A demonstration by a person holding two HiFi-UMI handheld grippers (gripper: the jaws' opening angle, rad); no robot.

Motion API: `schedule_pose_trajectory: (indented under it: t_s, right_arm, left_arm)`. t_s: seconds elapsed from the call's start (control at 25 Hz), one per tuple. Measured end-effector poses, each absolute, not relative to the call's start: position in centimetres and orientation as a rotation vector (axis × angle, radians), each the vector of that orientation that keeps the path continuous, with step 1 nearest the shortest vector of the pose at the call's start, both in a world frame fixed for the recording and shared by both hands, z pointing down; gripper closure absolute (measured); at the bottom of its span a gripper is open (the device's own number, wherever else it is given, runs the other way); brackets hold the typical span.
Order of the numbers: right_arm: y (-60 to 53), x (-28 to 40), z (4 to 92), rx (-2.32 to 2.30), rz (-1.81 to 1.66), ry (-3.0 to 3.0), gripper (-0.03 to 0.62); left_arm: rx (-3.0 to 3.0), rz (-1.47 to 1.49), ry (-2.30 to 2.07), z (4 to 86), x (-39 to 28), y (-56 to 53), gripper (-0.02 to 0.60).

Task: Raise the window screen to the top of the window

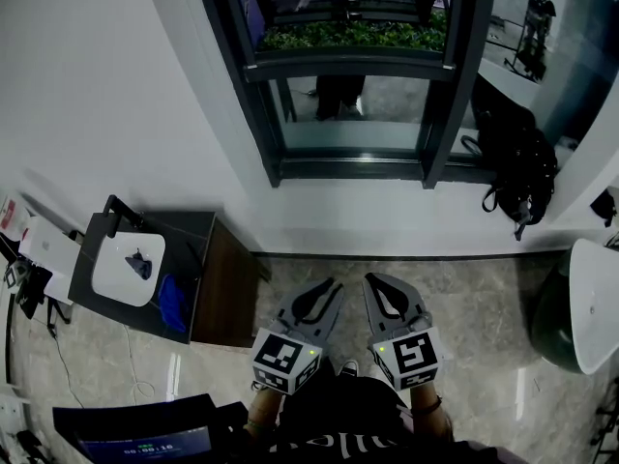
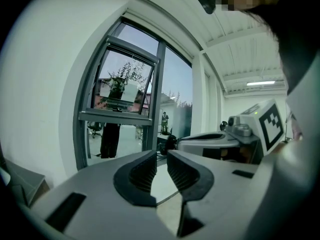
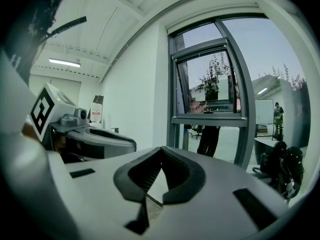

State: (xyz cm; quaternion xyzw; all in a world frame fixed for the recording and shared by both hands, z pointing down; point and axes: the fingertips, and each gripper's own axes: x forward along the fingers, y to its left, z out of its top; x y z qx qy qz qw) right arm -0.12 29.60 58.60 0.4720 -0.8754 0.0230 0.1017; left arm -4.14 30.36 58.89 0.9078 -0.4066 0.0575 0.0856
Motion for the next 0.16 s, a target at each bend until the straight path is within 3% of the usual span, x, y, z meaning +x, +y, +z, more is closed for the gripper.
schedule_pose_trajectory:
  t_s: [0.16]
  right_arm:
    - [29.51,0.56,59.17,1.385,0.088,-2.57,0.586]
  left_arm:
    - [2.706,0.179,-1.213,59.04,-3.57,30.02,0.52]
